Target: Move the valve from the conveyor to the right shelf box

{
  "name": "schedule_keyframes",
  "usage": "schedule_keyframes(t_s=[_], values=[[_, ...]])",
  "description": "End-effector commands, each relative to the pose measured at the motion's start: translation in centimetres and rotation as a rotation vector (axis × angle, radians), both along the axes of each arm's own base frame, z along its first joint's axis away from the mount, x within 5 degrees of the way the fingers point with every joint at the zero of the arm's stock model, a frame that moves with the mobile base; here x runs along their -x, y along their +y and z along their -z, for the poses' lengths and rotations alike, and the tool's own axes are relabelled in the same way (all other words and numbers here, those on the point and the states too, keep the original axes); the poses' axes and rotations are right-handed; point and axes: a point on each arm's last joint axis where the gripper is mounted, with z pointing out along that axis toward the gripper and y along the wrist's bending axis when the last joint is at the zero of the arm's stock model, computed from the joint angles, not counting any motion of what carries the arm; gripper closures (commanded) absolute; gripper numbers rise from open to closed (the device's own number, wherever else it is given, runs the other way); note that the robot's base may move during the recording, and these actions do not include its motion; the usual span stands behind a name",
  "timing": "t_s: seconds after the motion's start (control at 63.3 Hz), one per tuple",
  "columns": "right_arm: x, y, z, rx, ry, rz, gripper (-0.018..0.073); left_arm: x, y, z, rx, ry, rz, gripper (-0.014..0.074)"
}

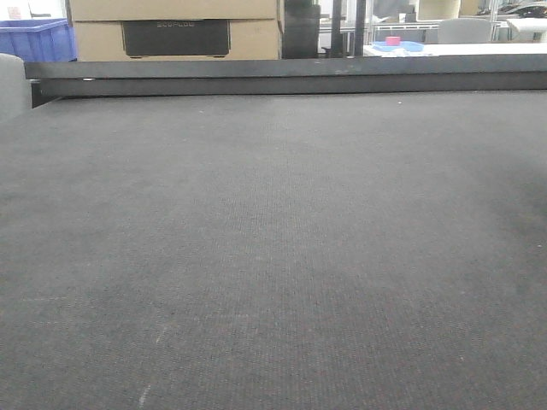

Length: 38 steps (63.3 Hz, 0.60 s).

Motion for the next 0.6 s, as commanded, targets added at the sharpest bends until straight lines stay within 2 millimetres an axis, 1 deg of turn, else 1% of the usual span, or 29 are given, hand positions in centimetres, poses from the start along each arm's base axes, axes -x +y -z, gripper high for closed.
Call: schedule_keyframes(t_s=[0.0,0.095,0.3,0.489,0.584], values=[[-1.7,-0.1,1.5,0.019,0.051,-0.009,-0.001,0.0,-0.1,-0.4,0.01,-0.016,0.007,-0.0002],[-3.7,0.0,3.7,0.019,0.086,-0.009,-0.001,0.0,-0.1,-0.4,0.01,-0.016,0.007,-0.0002],[-6.1,0.0,7.0,0.018,0.131,-0.008,-0.001,0.0,-0.1,-0.4,0.01,-0.016,0.007,-0.0002],[-7.4,0.1,9.2,0.01,0.172,-0.006,-0.001,0.0,-0.1,-0.4,0.01,-0.016,0.007,-0.0002],[-7.6,0.1,9.6,0.011,0.18,-0.006,-0.0006,0.0,-0.1,-0.4,0.01,-0.016,0.007,-0.0002]])
